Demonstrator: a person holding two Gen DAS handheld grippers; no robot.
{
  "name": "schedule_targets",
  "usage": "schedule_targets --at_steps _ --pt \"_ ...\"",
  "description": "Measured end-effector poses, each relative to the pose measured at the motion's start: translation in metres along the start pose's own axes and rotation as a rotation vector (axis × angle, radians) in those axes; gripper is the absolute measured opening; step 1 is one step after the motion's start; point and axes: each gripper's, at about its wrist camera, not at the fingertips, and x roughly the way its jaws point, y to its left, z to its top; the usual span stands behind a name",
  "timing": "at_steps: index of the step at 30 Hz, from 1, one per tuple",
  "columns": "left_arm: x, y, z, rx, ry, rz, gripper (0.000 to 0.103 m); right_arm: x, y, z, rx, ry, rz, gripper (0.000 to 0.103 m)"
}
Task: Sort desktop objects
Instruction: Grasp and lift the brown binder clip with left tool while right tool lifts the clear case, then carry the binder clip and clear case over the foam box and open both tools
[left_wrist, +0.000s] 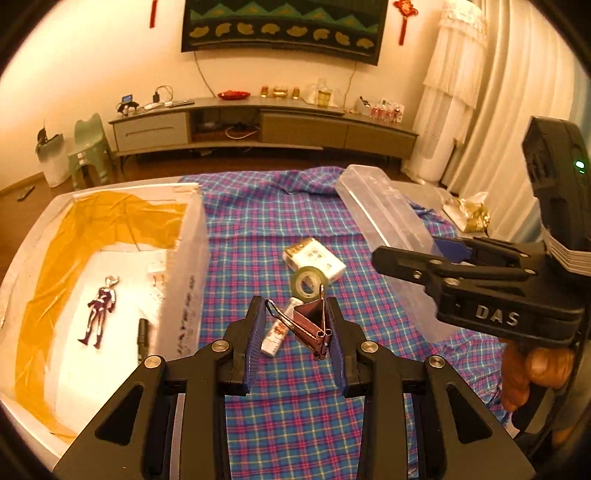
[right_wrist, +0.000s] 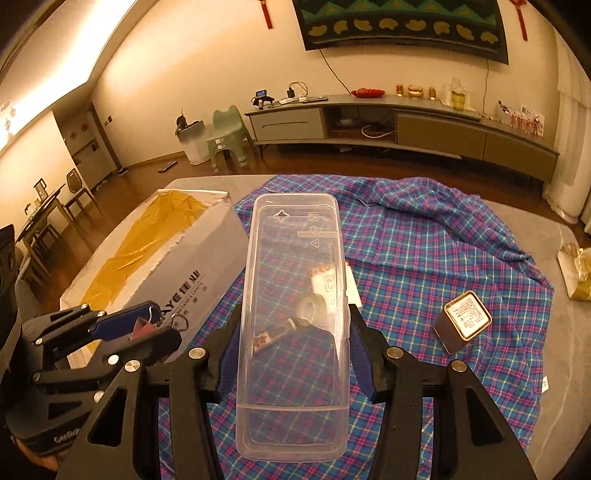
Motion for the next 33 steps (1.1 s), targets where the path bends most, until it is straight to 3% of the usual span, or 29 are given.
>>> schedule_targets --at_steps 11,21,33 --pt "-0.027 0.040 0.003 -0.073 -0.050 -0.032 0.033 -0.016 0.055 0.005 -0.086 -0.041 -0.025 0.053" --pt "-0.046 0.080 0.001 -0.149 -0.066 -0.067 0.033 -0.026 0.106 0.005 -0.105 -0.083 0.022 0.053" --pt "-0.059 0.145 -0.004 -0.298 -0.068 -0.116 0.033 -0.002 0.139 0.029 -0.083 -0.030 0.073 0.053"
